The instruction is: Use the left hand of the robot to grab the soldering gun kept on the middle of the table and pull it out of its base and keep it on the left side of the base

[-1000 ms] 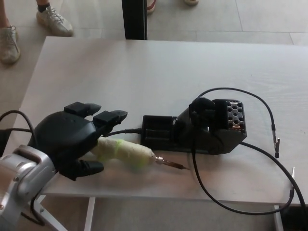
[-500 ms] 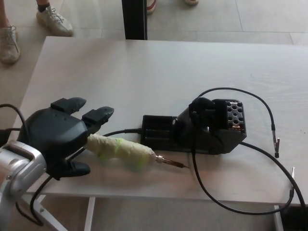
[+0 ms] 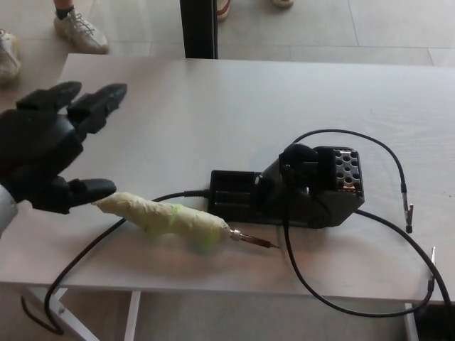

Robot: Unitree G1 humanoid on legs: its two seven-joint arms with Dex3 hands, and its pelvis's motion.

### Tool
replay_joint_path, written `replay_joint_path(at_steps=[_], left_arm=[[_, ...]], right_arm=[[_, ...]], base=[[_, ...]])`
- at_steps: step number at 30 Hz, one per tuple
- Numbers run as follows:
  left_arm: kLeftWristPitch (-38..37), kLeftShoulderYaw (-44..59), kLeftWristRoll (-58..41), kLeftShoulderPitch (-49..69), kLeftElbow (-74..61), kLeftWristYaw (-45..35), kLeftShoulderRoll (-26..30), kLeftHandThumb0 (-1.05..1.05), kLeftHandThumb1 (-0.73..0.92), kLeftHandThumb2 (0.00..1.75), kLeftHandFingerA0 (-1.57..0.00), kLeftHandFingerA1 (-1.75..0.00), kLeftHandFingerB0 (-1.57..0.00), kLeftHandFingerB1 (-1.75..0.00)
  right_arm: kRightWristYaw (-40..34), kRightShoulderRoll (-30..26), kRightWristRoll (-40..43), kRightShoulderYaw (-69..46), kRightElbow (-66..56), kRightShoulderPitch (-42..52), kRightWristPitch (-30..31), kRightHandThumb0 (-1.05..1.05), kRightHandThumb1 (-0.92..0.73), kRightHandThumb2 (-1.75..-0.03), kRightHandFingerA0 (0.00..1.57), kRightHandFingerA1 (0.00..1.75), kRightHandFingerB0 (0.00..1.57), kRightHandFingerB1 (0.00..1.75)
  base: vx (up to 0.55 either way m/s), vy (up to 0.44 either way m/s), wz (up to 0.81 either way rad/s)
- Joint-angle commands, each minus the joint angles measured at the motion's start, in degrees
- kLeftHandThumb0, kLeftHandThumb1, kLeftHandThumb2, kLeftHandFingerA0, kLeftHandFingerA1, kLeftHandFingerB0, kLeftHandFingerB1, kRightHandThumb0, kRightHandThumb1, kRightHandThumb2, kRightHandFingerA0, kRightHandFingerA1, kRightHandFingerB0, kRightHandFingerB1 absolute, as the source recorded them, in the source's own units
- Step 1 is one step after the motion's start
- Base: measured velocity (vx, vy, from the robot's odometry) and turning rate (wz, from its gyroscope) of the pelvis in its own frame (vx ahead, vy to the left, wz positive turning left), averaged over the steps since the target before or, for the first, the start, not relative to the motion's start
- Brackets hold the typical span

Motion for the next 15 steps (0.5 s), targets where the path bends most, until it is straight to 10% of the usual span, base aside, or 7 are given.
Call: replay_joint_path(at_steps=[1,4,10,11,12,13,15], left_arm=[[23.82,41.39,-43.39,8.25,-3.82,-2.99,-11.71,-0.89,0.59,0.92,0.0,-0.34,0.0,-0.2],[24.41,47.6,-40.43,14.21,2.65,-1.62,-12.72,-0.79,0.72,0.66,0.0,-0.35,0.0,-0.23],[22.43,51.83,-32.22,24.24,27.9,5.15,-11.49,-0.9,0.6,0.94,0.0,-0.48,0.0,-0.34],[22.66,52.59,-32.3,24.48,31.31,6.33,-11.49,-0.81,0.81,0.68,0.0,-0.26,0.0,0.0],[21.58,53.2,-32.57,24.03,36.49,8.21,-10.8,-0.74,0.82,0.63,0.0,-0.23,0.0,0.0],[19.56,53.93,-33.83,23.77,42.8,9.67,-10.22,-0.71,0.83,0.72,0.0,-0.32,0.0,0.0],[19.25,55.06,-35.34,23.53,46.08,10.7,-11.12,-0.7,0.82,0.64,0.0,-0.36,0.0,0.0]], right_arm=[[0.51,-0.58,0.94,-0.41,-0.17,0.21,-0.56,-1.05,-0.6,-0.82,1.12,1.28,0.13,1.46],[0.14,-0.7,0.27,0.19,-0.13,0.25,-0.65,-1.05,-0.47,-1.23,1.1,1.19,0.24,1.02],[0.34,-0.69,0.72,-0.23,-0.32,0.84,-0.56,-1.05,-0.47,-1.23,1.09,1.21,0.27,1.05],[0.37,-0.72,0.73,-0.28,-0.04,0.82,-0.56,-1.05,-0.61,-0.84,1.12,1.25,0.14,1.44],[0.23,-0.66,0.55,-0.17,0.4,0.79,-0.66,-1.05,-0.48,-1.23,1.09,1.2,0.27,1.04],[0.31,-0.49,0.76,-0.37,0.47,0.83,-0.76,-1.05,-0.6,-0.86,1.12,1.25,0.15,1.45],[0.33,-0.46,0.64,-0.25,0.47,0.89,-0.89,-1.05,-0.48,-1.24,1.12,1.19,0.28,1.04]], base=[[0.0,0.0,0.0],[0.0,0.0,0.0],[0.0,0.0,0.0],[0.0,0.0,0.0],[0.0,0.0,0.0],[0.0,0.0,0.0],[0.0,0.0,0.0]])
